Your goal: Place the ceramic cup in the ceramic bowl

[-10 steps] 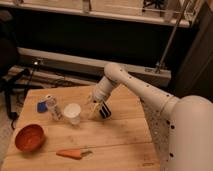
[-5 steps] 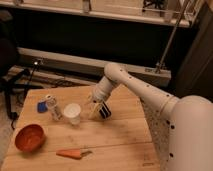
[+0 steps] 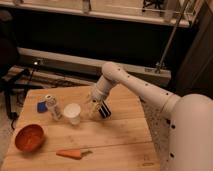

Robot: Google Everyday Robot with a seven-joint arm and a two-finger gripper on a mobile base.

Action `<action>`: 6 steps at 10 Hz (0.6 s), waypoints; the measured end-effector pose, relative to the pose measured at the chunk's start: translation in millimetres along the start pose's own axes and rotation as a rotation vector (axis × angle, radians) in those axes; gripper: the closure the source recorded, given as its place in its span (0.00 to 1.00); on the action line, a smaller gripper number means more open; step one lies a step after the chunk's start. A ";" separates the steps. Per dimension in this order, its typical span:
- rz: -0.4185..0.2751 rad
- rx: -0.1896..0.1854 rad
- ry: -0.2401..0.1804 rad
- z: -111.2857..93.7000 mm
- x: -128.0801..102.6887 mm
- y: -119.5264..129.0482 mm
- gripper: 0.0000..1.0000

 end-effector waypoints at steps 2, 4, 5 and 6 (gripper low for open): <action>-0.053 0.022 0.060 -1.7 -10.8 -5.5 0.37; -0.093 0.015 0.096 0.5 -22.4 -6.6 0.37; -0.122 -0.006 0.123 5.4 -29.0 -4.8 0.37; -0.142 -0.026 0.139 9.9 -33.0 -2.2 0.37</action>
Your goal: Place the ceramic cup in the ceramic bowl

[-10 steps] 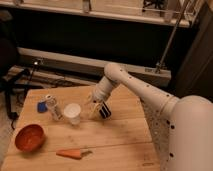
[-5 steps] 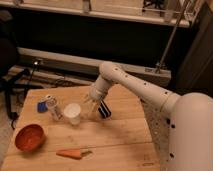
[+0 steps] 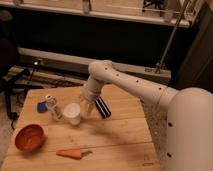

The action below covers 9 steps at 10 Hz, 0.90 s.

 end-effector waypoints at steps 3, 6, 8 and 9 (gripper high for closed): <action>-0.074 -0.082 0.033 18.2 -18.3 9.7 0.37; -0.115 -0.148 0.037 41.4 -29.0 12.5 0.49; -0.141 -0.188 0.026 65.0 -35.7 9.9 0.69; -0.144 -0.210 0.024 75.1 -34.2 8.5 0.81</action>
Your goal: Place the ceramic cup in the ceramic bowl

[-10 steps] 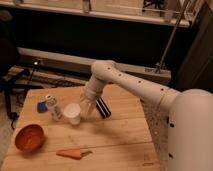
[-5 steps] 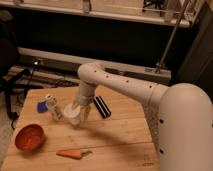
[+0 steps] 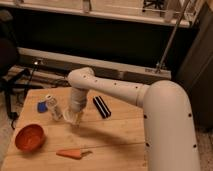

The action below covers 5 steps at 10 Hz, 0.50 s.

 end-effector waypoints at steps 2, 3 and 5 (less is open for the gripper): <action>0.002 -0.027 0.000 11.1 4.6 -5.9 0.97; 0.005 -0.040 0.008 17.3 9.6 -10.7 1.00; 0.018 -0.051 0.018 19.5 16.3 -17.5 1.00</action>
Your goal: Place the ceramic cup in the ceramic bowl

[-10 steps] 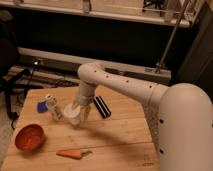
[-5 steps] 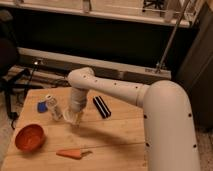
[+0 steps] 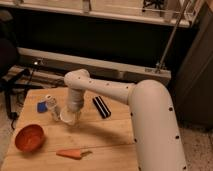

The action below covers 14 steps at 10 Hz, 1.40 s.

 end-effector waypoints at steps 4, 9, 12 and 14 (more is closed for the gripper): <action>-0.064 -0.046 -0.014 -14.2 -26.4 0.8 1.00; -0.277 -0.211 0.049 -38.4 -102.2 16.2 1.00; -0.414 -0.241 0.098 -31.1 -143.7 -11.3 1.00; -0.475 -0.187 0.162 -43.9 -164.7 -39.8 1.00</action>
